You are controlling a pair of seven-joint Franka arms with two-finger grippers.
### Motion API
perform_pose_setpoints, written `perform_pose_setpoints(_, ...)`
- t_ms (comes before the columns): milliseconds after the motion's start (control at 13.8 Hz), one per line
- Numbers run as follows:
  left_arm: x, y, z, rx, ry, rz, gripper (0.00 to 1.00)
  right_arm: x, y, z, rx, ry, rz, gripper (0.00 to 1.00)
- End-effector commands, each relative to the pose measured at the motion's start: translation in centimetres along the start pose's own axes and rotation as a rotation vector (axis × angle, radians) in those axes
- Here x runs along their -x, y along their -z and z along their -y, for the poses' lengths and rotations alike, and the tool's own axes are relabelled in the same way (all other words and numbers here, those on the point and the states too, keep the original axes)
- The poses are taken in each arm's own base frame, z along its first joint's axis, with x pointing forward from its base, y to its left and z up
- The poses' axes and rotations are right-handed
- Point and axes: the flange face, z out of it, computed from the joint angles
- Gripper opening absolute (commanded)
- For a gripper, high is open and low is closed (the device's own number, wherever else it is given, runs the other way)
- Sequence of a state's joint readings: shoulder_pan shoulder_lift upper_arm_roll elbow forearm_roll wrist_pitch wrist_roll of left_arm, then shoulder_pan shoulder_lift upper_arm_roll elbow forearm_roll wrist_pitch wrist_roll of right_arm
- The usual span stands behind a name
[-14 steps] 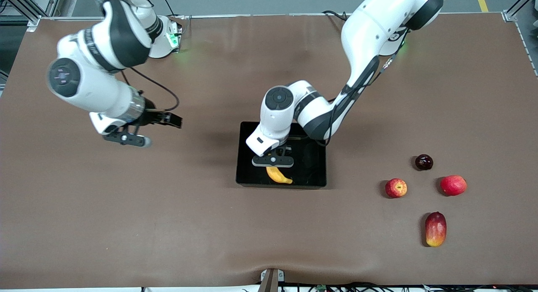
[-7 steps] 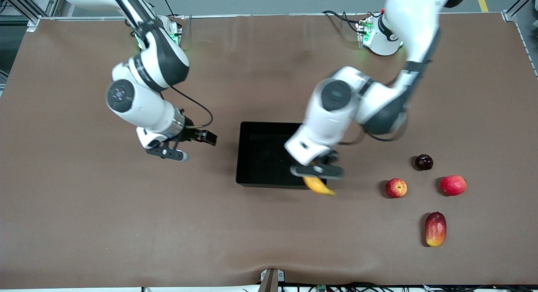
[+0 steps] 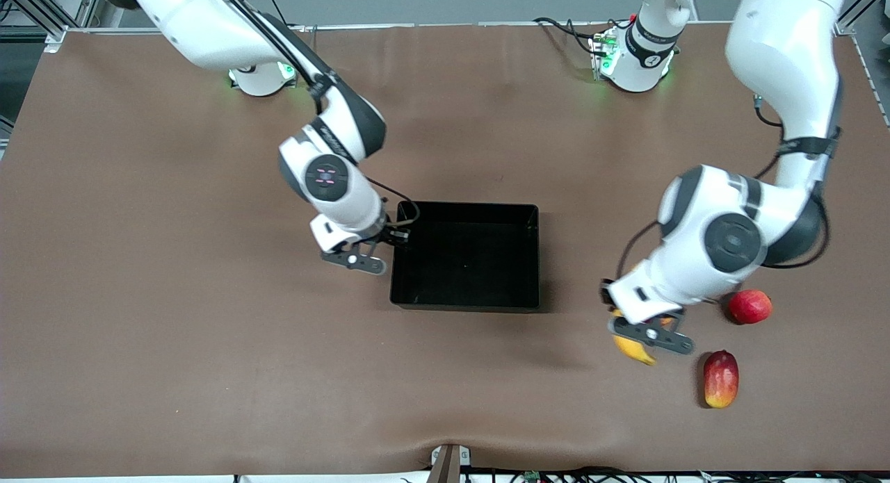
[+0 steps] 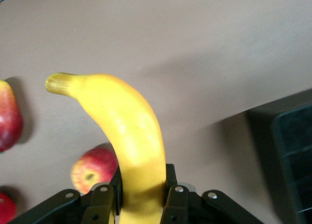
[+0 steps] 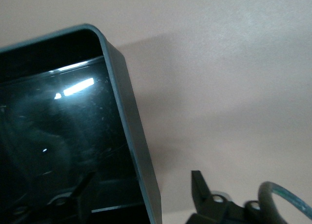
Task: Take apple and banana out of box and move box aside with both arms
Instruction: 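Lift the banana with the left gripper while the right gripper reaches the tray, then place the banana by the mango while the right gripper drags the tray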
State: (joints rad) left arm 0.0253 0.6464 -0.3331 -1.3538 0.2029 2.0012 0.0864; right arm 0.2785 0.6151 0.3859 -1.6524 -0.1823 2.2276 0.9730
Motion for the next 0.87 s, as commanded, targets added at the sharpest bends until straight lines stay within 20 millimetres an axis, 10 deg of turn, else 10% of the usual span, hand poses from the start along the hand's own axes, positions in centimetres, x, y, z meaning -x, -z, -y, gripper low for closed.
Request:
perform_pose_setpoints(0, 0.4, -2.7, 3.6, 0.035, -0.113, 0.004, 0.00, -0.6, -1.1, 0.8, 0.014, 0.016, -0.036, 0.67)
perform_pose_setpoints(217, 0.9, -5.3, 8.1, 0.003, -0.246, -0.030, 0.00, -0.4, -2.0, 1.0, 0.018, 0.028, -0.034, 0.06)
perform_pose_setpoints(290, 1.1, -6.3, 9.5, -0.004, -0.318, -0.037, 0.00, -0.5, -2.0, 0.9, 0.018, 0.025, -0.032, 0.00)
perform_pose_setpoints(796, 2.8, -11.3, 13.9, -0.022, -0.358, -0.025, 0.00, -2.6, 0.8, -2.0, 0.074, 0.044, 0.003, 0.00)
